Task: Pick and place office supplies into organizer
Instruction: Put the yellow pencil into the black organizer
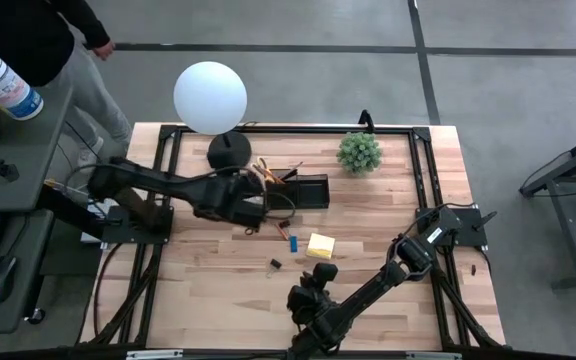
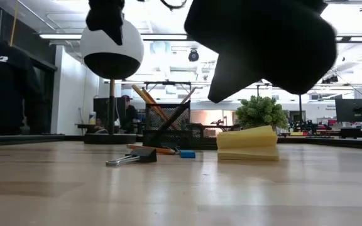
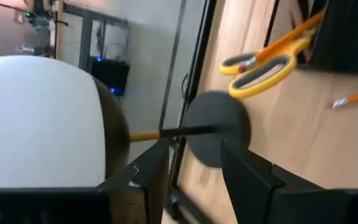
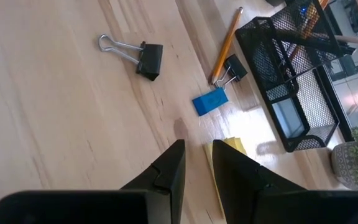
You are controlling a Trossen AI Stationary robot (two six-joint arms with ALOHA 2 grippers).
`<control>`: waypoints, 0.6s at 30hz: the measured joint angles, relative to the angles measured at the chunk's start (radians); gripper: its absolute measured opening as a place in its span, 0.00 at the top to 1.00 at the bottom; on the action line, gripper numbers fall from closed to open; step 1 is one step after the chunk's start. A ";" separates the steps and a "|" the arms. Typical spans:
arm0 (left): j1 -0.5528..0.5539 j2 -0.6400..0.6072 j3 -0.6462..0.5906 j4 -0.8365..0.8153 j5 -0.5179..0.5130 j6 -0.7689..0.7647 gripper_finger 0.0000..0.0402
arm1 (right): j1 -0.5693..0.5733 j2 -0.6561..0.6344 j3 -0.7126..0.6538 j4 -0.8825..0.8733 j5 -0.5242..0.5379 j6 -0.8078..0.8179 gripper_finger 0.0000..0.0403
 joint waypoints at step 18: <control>-0.084 -0.368 -0.529 0.520 0.210 0.065 0.88 | -0.009 0.000 0.000 0.013 -0.008 -0.010 0.81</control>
